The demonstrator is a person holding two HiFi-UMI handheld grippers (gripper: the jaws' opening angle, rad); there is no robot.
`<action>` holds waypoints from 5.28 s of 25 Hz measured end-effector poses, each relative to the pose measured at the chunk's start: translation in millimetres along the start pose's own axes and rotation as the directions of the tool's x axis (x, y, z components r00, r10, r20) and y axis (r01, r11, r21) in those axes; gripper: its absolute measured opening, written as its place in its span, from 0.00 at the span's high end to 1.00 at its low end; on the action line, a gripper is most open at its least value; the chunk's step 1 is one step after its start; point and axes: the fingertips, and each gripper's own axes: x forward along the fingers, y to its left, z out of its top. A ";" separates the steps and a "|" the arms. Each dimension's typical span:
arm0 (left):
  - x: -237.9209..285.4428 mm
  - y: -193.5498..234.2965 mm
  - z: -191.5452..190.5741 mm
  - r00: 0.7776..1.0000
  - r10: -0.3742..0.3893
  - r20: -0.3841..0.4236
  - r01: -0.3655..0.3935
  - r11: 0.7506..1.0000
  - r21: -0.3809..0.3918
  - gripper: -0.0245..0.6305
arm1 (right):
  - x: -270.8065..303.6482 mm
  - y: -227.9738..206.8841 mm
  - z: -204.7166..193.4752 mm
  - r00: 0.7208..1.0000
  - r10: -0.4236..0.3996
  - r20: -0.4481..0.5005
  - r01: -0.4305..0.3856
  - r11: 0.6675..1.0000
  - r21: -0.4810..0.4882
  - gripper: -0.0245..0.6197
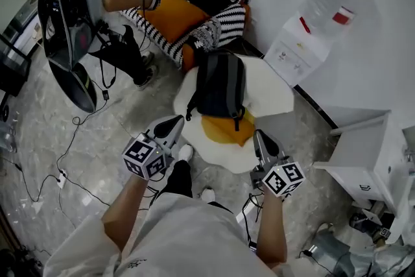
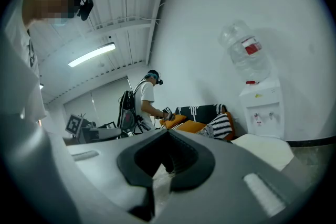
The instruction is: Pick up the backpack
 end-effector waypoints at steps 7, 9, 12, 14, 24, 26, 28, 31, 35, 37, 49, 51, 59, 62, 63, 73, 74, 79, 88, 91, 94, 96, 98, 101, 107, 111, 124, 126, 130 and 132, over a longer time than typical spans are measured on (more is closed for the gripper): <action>68.3 62.1 1.6 0.997 -0.024 -0.071 0.025 1.000 0.004 0.96 | 74.4 -30.8 -8.0 0.998 -0.032 -0.057 0.032 0.999 -0.015 0.96; 88.5 76.7 0.4 0.996 -0.029 -0.087 0.030 0.999 0.015 0.96 | 94.6 -47.6 -14.4 0.996 -0.053 -0.072 0.052 0.998 -0.017 0.96; 120.2 101.7 -1.4 0.995 -0.026 -0.099 0.027 1.000 0.011 0.96 | 127.3 -77.8 -26.6 0.993 -0.072 -0.093 0.072 0.997 0.000 0.96; 141.0 116.5 -6.3 0.993 -0.036 -0.112 0.036 0.999 0.003 0.96 | 146.2 -97.8 -35.7 0.990 -0.094 -0.106 0.096 0.995 0.011 0.96; 234.5 171.9 -64.0 0.970 -0.064 -0.236 0.071 0.997 0.020 0.96 | 209.1 -172.7 -92.6 0.961 -0.203 -0.188 0.219 0.974 0.065 0.96; 251.4 182.7 -75.7 0.967 -0.063 -0.247 0.066 0.998 0.006 0.96 | 220.9 -189.2 -109.4 0.955 -0.217 -0.202 0.239 0.967 0.092 0.96; 265.9 193.6 -89.0 0.965 -0.060 -0.257 0.060 0.998 -0.006 0.96 | 230.6 -203.6 -123.3 0.949 -0.237 -0.209 0.262 0.960 0.102 0.96; 284.1 212.0 -109.1 0.962 -0.041 -0.268 0.038 0.999 -0.016 0.96 | 245.2 -223.1 -141.9 0.938 -0.271 -0.218 0.297 0.949 0.101 0.96; 307.7 231.7 -132.4 0.960 -0.011 -0.278 0.002 0.999 -0.034 0.96 | 261.3 -251.4 -161.8 0.921 -0.310 -0.235 0.338 0.937 0.090 0.96; 318.8 236.8 -141.2 0.958 -0.018 -0.285 0.007 0.999 -0.036 0.96 | 269.1 -262.1 -168.0 0.914 -0.320 -0.248 0.345 0.936 0.065 0.96; 369.8 261.1 -191.9 0.930 -0.082 -0.358 0.086 0.996 -0.006 0.89 | 322.4 -304.7 -213.6 0.883 -0.321 -0.343 0.309 0.947 -0.090 0.96; 376.7 263.9 -201.9 0.924 -0.084 -0.374 0.090 0.996 -0.003 0.86 | 326.8 -317.4 -221.8 0.871 -0.337 -0.358 0.322 0.941 -0.103 0.96; 398.1 283.3 -240.8 0.893 -0.091 -0.441 0.115 0.993 0.028 0.72 | 339.8 -351.5 -239.8 0.845 -0.377 -0.379 0.344 0.926 -0.154 0.96; 400.8 290.2 -254.3 0.885 -0.093 -0.456 0.116 0.993 0.023 0.70 | 342.0 -357.7 -252.6 0.834 -0.391 -0.389 0.354 0.920 -0.166 0.96; 401.9 290.8 -258.7 0.882 -0.098 -0.462 0.119 0.993 0.016 0.67 | 342.3 -359.6 -256.9 0.831 -0.396 -0.392 0.357 0.918 -0.170 0.96; 411.5 289.4 -294.7 0.869 -0.147 -0.473 0.142 0.989 -0.046 0.62 | 344.8 -383.3 -277.8 0.816 -0.424 -0.394 0.376 0.906 -0.196 0.76; 413.6 289.1 -296.6 0.870 -0.149 -0.470 0.144 0.989 -0.047 0.62 | 346.6 -384.6 -279.7 0.817 -0.417 -0.398 0.368 0.909 -0.196 0.74; 422.6 286.4 -304.7 0.874 -0.159 -0.459 0.165 0.986 -0.028 0.62 | 352.9 -392.8 -292.9 0.815 -0.399 -0.419 0.337 0.916 -0.217 0.65; 429.3 281.4 -305.1 0.881 -0.186 -0.435 0.203 0.979 -0.008 0.67 | 369.0 -400.5 -309.7 0.836 -0.353 -0.421 0.293 0.935 -0.201 0.63; 432.1 283.8 -305.0 0.883 -0.169 -0.438 0.198 0.980 0.019 0.80 | 377.8 -398.5 -315.1 0.846 -0.317 -0.429 0.264 0.948 -0.180 0.63; 430.9 284.0 -301.4 0.884 -0.181 -0.431 0.201 0.980 0.003 0.87 | 379.5 -394.3 -317.0 0.853 -0.292 -0.433 0.243 0.956 -0.166 0.69; 429.0 284.3 -296.6 0.890 -0.189 -0.415 0.199 0.980 -0.020 0.91 | 376.3 -392.8 -313.8 0.860 -0.279 -0.427 0.239 0.960 -0.146 0.76; 426.4 285.2 -291.8 0.894 -0.195 -0.403 0.197 0.980 -0.037 0.92 | 373.1 -389.6 -308.7 0.871 -0.261 -0.416 0.233 0.965 -0.119 0.82; 421.5 281.1 -284.7 0.897 -0.210 -0.390 0.201 0.977 -0.064 0.92 | 365.8 -382.3 -302.5 0.880 -0.242 -0.408 0.230 0.970 -0.078 0.90; 406.3 269.2 -262.6 0.894 -0.239 -0.380 0.218 0.971 -0.098 0.92 | 355.9 -354.8 -289.6 0.891 -0.193 -0.411 0.203 0.979 -0.020 0.91; 395.2 264.0 -252.3 0.890 -0.241 -0.388 0.220 0.971 -0.098 0.92 | 346.4 -342.7 -280.5 0.890 -0.182 -0.417 0.194 0.981 -0.014 0.91; 344.5 226.6 -228.2 0.889 -0.227 -0.397 0.205 0.974 -0.098 0.92 | 301.1 -289.6 -256.4 0.900 -0.139 -0.413 0.160 0.987 0.017 0.91; 336.5 220.9 -224.7 0.887 -0.225 -0.402 0.203 0.974 -0.096 0.92 | 292.9 -281.3 -252.3 0.903 -0.131 -0.408 0.157 0.987 0.030 0.91; 322.1 208.3 -218.7 0.887 -0.209 -0.411 0.186 0.978 -0.097 0.92 | 276.4 -264.3 -243.9 0.902 -0.115 -0.416 0.138 0.990 0.026 0.91; 315.5 199.9 -218.2 0.887 -0.203 -0.415 0.176 0.979 -0.103 0.92 | 265.9 -258.9 -239.1 0.895 -0.120 -0.431 0.134 0.991 0.002 0.91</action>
